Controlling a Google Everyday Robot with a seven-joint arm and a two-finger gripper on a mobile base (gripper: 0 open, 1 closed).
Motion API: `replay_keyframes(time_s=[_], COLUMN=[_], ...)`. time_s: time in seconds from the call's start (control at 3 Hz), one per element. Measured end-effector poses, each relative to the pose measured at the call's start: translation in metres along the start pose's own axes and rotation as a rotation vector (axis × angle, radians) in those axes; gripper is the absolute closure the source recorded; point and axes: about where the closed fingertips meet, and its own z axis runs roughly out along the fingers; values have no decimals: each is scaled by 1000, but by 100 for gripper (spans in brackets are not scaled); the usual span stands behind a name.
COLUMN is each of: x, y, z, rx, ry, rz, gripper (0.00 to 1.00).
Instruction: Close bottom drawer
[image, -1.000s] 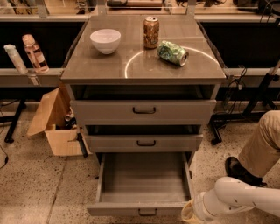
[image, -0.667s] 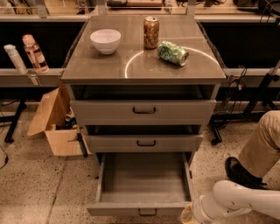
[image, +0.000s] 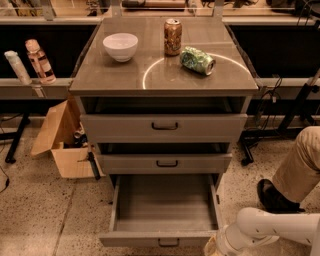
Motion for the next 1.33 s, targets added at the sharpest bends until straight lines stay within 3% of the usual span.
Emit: replay_keyframes(time_s=[0.33, 1.0, 1.33], x=[3, 22, 31], y=[-4, -40, -50], z=[8, 49, 66], rx=[11, 45, 38], ry=[-9, -46, -57], rz=[4, 14, 31], gripper=[100, 100, 100])
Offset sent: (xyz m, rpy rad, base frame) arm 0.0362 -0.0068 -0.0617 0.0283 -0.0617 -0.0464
